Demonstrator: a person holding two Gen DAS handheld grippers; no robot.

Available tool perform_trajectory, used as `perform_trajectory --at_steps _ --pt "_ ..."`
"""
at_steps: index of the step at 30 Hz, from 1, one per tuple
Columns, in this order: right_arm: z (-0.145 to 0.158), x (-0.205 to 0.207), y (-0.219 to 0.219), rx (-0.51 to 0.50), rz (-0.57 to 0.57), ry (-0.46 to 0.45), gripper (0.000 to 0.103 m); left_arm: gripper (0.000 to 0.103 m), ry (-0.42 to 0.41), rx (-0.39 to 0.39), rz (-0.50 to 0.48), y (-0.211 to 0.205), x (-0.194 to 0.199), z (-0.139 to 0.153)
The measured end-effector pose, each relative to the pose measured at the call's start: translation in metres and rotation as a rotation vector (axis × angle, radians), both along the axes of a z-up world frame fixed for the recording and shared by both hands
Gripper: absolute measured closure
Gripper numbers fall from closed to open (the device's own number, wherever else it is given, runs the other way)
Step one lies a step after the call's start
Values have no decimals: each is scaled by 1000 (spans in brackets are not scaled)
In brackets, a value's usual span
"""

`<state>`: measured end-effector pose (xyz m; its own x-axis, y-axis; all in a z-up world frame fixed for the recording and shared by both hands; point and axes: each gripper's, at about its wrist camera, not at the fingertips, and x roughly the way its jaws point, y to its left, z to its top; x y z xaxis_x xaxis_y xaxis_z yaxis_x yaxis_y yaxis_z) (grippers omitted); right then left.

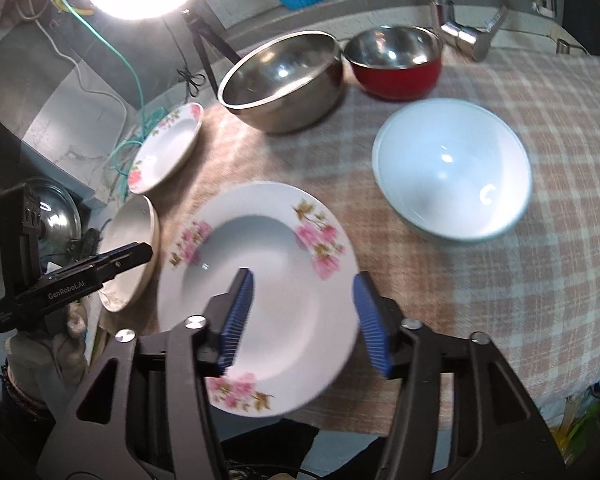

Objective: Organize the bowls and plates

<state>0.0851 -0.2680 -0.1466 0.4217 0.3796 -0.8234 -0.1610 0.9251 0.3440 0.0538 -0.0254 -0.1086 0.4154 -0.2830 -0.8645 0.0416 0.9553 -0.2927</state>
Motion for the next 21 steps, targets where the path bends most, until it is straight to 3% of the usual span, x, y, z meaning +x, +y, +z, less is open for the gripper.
perform_trajectory --at_steps 1,3,6,8,21 --pt "2 1 3 6 2 -7 37 52 -8 -7 3 4 1 2" --pt "7 4 11 16 1 -20 27 28 -12 -17 12 11 3 5" --pt "14 9 22 40 4 -36 22 28 -32 -21 24 26 6 10" --pt "17 14 32 46 6 -36 10 28 -44 -21 37 38 10 14" --pt "37 55 98 92 33 -68 9 28 -73 -39 132 129 48 20"
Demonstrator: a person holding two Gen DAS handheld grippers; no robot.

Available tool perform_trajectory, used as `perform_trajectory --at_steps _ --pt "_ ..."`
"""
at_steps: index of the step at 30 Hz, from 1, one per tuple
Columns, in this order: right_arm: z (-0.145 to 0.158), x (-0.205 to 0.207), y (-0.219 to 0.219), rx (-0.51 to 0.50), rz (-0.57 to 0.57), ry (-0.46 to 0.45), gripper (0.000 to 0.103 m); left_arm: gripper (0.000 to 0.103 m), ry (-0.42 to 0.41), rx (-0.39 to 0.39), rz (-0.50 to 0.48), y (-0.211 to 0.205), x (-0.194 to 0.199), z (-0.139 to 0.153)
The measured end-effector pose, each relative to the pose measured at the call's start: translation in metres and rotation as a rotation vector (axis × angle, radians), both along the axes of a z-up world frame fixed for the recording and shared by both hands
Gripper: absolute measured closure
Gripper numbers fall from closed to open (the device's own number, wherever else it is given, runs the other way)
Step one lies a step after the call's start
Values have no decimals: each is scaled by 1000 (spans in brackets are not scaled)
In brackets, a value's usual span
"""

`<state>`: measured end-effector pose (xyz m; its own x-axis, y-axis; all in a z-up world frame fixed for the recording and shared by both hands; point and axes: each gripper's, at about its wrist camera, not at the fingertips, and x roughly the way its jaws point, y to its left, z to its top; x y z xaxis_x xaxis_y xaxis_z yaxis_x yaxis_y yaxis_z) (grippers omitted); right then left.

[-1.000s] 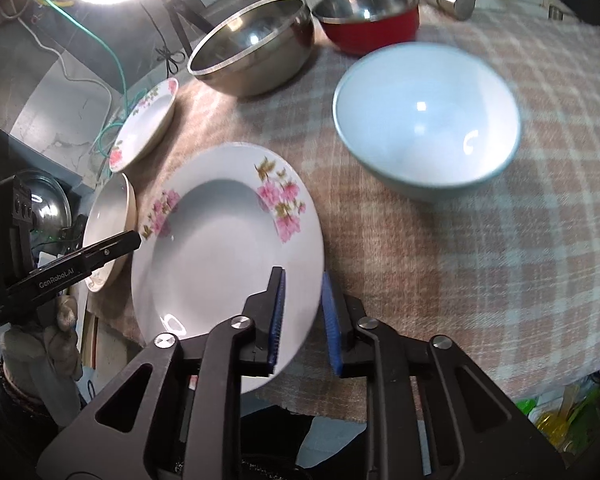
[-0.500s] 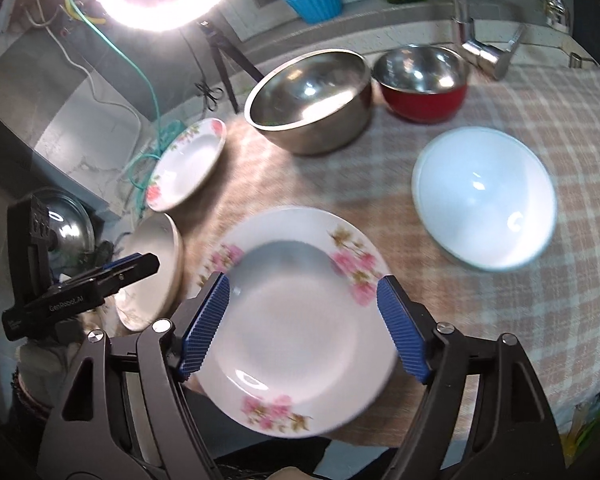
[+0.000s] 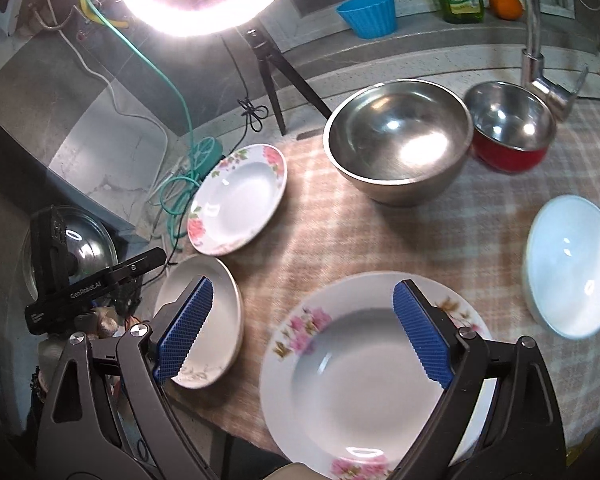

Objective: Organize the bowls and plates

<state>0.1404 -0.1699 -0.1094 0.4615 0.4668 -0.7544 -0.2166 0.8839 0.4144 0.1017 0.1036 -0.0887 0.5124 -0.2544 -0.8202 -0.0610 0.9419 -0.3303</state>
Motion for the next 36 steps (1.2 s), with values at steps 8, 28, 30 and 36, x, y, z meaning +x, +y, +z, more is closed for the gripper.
perform_trajectory --at_steps 8,28,30,36 --pt "-7 36 40 0 37 19 9 28 -9 -14 12 33 31 -6" --pt "-60 117 89 6 23 164 50 54 58 -29 -12 51 95 -43" --pt "-65 122 93 4 28 172 51 54 69 -42 -18 52 100 -47" --pt "-79 136 103 -6 38 203 63 71 86 -46 -8 54 105 -53"
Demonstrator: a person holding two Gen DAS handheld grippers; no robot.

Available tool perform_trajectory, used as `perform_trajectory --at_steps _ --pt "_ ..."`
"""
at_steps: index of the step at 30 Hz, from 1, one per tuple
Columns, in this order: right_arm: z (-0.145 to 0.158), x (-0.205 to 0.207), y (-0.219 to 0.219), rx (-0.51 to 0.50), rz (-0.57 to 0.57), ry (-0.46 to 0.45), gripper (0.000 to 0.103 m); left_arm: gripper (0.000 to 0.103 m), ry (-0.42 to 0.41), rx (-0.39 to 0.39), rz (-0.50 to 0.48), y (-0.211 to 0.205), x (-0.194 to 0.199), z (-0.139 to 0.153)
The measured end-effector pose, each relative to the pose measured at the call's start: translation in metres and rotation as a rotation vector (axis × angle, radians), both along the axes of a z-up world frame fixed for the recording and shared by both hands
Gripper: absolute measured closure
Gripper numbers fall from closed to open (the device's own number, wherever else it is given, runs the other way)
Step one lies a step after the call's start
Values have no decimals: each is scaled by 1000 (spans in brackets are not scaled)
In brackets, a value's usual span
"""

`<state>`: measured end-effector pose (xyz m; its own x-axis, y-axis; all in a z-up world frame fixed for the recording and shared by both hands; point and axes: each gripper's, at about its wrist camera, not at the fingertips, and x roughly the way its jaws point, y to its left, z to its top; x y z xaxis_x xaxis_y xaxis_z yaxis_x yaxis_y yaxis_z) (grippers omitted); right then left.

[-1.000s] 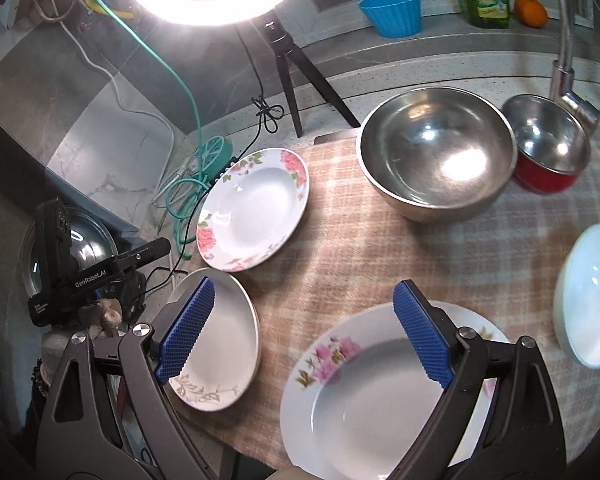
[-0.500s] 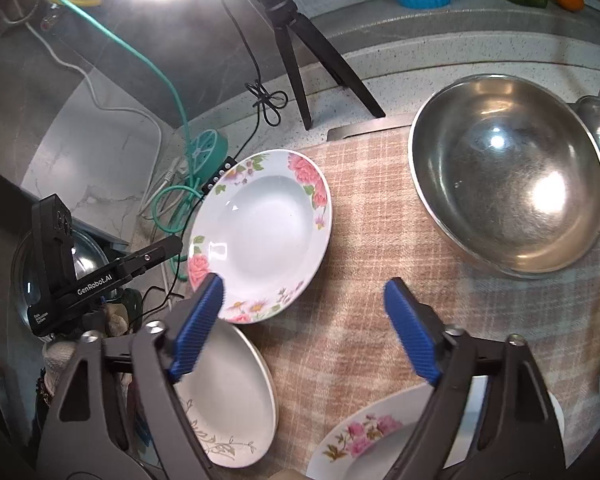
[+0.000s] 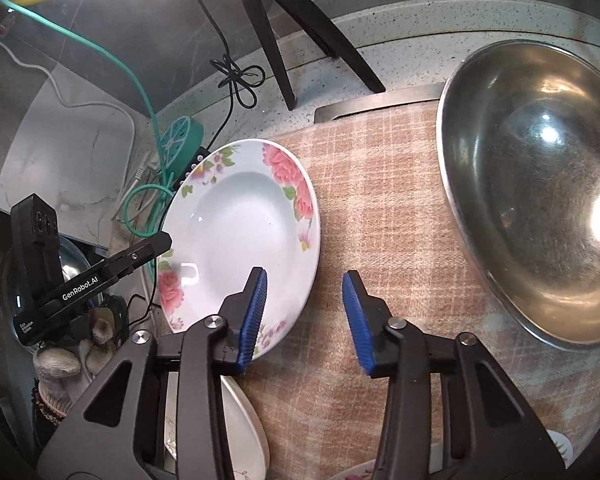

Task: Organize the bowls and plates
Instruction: 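Move both grippers to the rose-rimmed plate and grasp its rim, then lift the rose-rimmed plate and carry it toward the pink-blossom plate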

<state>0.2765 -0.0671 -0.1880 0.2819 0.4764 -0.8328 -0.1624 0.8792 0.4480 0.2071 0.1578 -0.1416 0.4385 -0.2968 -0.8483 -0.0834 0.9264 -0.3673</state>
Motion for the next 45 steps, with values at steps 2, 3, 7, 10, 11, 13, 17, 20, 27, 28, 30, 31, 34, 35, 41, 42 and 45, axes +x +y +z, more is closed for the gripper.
perform_trajectory --at_steps 2,3,7,10,11,13,17,20,27,28,30,31,34,35,41,42,45 --pt "-3 2 1 1 1 9 67 74 2 1 -5 0 1 -1" --pt "-4 3 2 0 2 14 67 74 3 3 -7 0 2 -2" --pt "-8 6 5 -4 10 23 78 79 14 -11 -10 0 4 -6" --pt "-10 8 6 -10 20 26 86 79 15 -18 -7 1 4 -8" --pt "-11 9 7 -12 25 26 89 79 14 -19 -7 2 4 -8" --pt "-11 9 10 -21 35 23 90 79 13 -18 -7 2 3 -8" --pt "-11 9 13 -38 40 18 91 79 10 -16 -3 1 3 -6" --pt "-10 9 15 -50 44 15 92 79 11 -25 5 2 3 -5" --pt "-6 4 12 -49 53 7 91 79 8 -11 3 -4 -4 -3" --pt "-4 3 11 -48 54 4 91 79 7 -10 3 -5 -5 -2" --pt "-3 2 10 -46 53 3 91 79 3 -12 3 -8 -7 0" --pt "-2 2 8 -43 51 4 91 79 1 -11 3 -9 -8 0" --pt "0 -1 5 -40 49 -3 91 79 -10 -3 -2 -13 -14 5" --pt "1 -2 4 -41 49 -7 91 79 -13 -3 -2 -15 -15 7" --pt "10 -12 -5 -24 56 -23 91 79 -21 -12 -5 -22 -25 15" --pt "12 -14 -7 -18 59 -27 91 79 -25 -12 -2 -23 -28 17" --pt "21 -21 -13 -15 76 -47 91 79 -44 -17 10 -27 -39 25"
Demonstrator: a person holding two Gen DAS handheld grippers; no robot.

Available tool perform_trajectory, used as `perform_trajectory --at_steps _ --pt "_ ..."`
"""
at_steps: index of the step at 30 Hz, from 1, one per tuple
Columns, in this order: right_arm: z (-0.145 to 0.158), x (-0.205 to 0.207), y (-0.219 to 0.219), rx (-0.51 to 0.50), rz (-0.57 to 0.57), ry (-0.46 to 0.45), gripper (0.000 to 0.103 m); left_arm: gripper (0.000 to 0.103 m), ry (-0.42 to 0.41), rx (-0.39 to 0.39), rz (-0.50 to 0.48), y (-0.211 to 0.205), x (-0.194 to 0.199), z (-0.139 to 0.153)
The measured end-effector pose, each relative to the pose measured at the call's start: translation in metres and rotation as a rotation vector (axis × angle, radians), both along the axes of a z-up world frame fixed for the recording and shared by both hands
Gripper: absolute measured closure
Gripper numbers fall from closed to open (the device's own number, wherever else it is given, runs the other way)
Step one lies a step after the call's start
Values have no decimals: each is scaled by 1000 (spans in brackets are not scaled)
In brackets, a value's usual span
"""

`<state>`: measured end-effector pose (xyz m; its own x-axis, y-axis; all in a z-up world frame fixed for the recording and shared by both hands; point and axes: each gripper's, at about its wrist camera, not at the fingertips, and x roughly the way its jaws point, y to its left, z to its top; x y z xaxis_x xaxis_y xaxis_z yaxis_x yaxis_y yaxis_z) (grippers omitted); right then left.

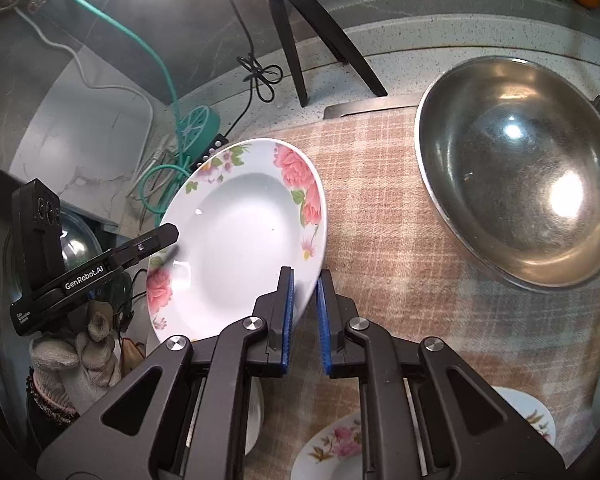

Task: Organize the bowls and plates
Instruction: 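Lift the rose-rimmed plate and carry it toward the pink-blossom plate, then lower the rose-rimmed plate onto the pink-blossom plate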

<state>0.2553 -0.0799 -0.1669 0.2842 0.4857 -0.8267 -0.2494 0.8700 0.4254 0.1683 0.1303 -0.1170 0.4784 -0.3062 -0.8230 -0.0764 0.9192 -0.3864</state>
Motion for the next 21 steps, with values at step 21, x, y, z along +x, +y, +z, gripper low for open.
perform_trajectory --at_steps 21 --pt "21 -81 -104 -15 32 -12 91 79 -42 -48 -37 -100 -86 20"
